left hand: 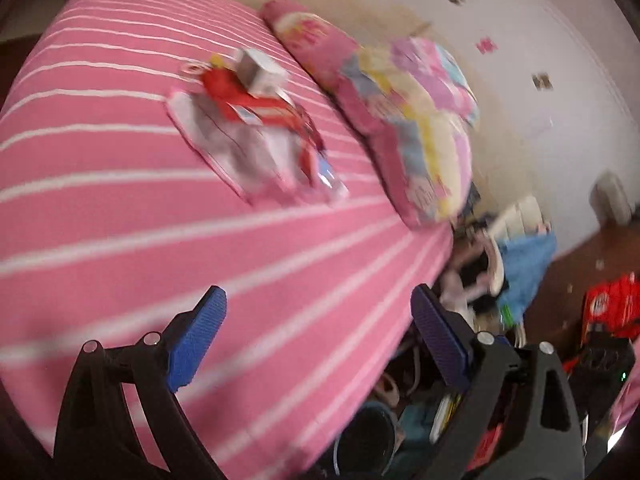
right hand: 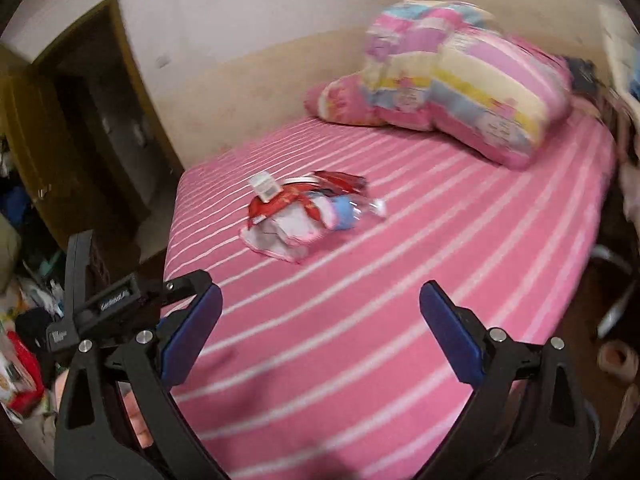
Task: Collect trash
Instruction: 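Grasp the white medicine box with the right tool while the left tool grasps the red packet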
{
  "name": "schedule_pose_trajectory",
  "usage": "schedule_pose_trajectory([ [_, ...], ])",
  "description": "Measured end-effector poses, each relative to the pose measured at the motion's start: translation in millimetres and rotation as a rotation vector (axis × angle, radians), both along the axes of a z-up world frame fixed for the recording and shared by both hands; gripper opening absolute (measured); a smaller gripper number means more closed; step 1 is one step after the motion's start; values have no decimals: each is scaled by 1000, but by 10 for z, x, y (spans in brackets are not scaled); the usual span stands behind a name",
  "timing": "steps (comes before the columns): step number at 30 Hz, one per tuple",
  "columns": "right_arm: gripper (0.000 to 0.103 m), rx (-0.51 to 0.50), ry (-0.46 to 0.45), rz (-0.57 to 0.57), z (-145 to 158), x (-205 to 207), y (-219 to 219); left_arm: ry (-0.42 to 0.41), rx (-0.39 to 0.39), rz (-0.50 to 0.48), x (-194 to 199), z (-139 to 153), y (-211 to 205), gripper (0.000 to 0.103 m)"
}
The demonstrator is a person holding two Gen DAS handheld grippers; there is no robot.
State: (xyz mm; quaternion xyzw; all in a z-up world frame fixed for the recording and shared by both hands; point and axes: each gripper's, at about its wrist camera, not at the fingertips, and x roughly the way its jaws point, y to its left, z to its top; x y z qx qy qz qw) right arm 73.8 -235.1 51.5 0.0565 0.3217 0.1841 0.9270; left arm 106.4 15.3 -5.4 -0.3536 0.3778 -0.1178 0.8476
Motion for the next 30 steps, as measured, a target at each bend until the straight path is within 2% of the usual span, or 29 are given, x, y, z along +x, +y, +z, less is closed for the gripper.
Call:
schedule_pose_trajectory([
  [5, 98, -88, -34, 92, -33, 643, 642, 0, -51, 34, 546, -201, 363, 90],
  [8, 98, -133, -60, 139, -63, 1025, 972, 10, -106, 29, 911, -388, 555, 89],
  [10, 98, -176, -67, 167, -124, 1327, 1219, 40, -142, 34, 1136, -524, 644, 87],
  [11, 98, -191, -70, 180, -144, 1465, 1332, 57, -166, 39, 1219, -580, 685, 80],
  [12, 98, -203, -70, 192, -170, 1608, 1441, 67, -212, 35, 1337, -639, 741, 77],
  [15, 98, -235, -53, 209, -248, 1913, 1684, 68, -232, 30, 1560, -672, 811, 72],
  [18, 98, -260, -31, 228, -352, 2200, 1905, 69, -291, 0, 1728, -717, 856, 64],
  [19, 98, -273, -24, 237, -395, 2310, 2000, 68, -297, -7, 1764, -728, 862, 57],
  [21, 97, -293, -12, 242, -453, 2452, 2114, 69, -331, -19, 1802, -752, 866, 53],
  [22, 97, -299, -5, 243, -479, 2517, 2151, 72, -353, -27, 1832, -773, 867, 47],
  [28, 86, -354, 56, 252, -635, 2876, 2384, 99, -392, -43, 2026, -860, 828, 27],
  [30, 77, -396, 83, 256, -729, 2996, 2456, 108, -399, -26, 2051, -888, 852, 21],
])
